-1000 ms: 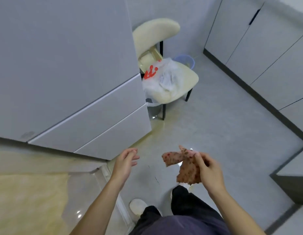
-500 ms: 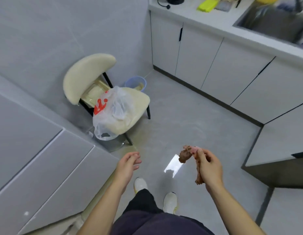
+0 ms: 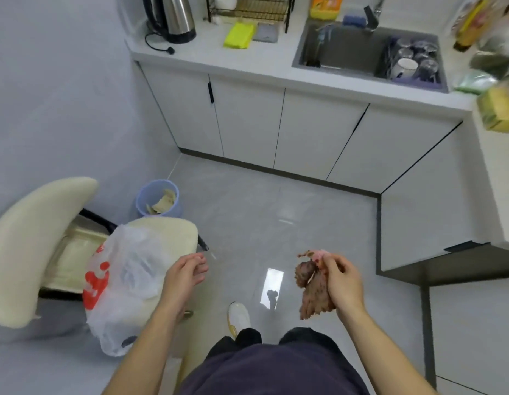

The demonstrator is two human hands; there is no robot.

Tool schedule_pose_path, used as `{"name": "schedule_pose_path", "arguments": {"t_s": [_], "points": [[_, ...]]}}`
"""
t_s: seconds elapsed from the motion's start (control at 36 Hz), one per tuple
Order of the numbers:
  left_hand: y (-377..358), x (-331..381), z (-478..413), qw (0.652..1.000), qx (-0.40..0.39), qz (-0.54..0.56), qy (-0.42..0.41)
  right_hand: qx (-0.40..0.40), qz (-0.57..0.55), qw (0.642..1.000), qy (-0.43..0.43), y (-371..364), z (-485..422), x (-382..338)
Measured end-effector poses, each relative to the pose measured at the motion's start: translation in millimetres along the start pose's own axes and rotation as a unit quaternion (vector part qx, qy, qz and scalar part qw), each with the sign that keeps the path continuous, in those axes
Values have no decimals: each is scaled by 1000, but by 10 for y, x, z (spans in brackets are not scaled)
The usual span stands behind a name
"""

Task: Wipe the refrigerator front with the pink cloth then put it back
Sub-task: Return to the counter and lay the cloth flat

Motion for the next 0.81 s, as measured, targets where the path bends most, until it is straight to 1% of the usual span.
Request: {"name": "schedule_pose_path", "arguments": {"t_s": [0.08, 0.22, 0.33, 0.39, 0.47, 0.56, 0.67, 0.81], "points": [[-56, 346, -449, 999, -27, -10, -15, 17, -19, 1000, -3, -216, -157, -295], [-131, 764, -980, 999, -43, -21, -22, 36, -39, 999, 3, -499, -369, -744], [-231, 1023, -1323, 994, -60, -69, -57, 57, -58, 997, 13, -703, -607, -1115], [-290, 1143, -1538, 993, -60, -76, -64, 60, -60, 996, 10, -818, -787, -1282], [-410, 1350, -1891, 992, -64, -91, -64, 47, -69, 996, 1, -1016, -1053, -1592], [-566, 1585, -2251, 993, -65, -82, -59, 34, -70, 997, 10, -1205, -1302, -1972], [-753, 1939, -2756, 991, -42, -103, -72, 6, -61, 998, 2, -1414, -1601, -2597], [-974, 2325, -3396, 989, -39, -122, -76, -13, -49, 998, 21, -1564, -2076, -3341]]}}
Point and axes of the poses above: each hand's wrist, its own z-axis away from the middle knuckle, its own y-axis out of the back of the hand, x = y × z, the point moved 3 cm from there along -z, towards the middle knuckle, and after that the axes turned 11 degrees about -y, right-handed, at the moved point
